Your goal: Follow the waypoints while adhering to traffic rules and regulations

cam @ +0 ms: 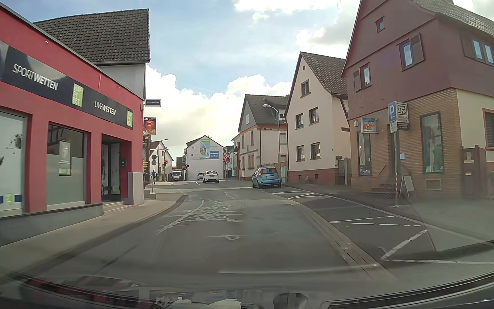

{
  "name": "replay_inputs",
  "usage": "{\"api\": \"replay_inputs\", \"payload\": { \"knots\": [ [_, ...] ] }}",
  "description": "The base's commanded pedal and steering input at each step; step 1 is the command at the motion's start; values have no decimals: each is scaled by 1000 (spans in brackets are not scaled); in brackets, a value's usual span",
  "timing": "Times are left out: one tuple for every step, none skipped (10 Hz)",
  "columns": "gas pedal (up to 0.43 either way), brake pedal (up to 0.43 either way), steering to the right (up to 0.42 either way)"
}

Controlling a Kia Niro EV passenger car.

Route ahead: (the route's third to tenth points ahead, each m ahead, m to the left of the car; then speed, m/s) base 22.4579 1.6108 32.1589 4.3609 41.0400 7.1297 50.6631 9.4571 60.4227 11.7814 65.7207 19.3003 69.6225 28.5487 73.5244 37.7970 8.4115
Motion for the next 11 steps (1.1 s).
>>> {"api": "replay_inputs", "payload": {
  "knots": [
    [118,0,-10],
    [118,0,-17],
    [118,0,-23],
    [118,0,-29],
    [98,0,-31],
    [79,0,-33],
    [59,0,-33],
    [59,0,-33],
    [28,0,-33],
    [20,0,-34],
    [20,0,-34]
  ]
}}
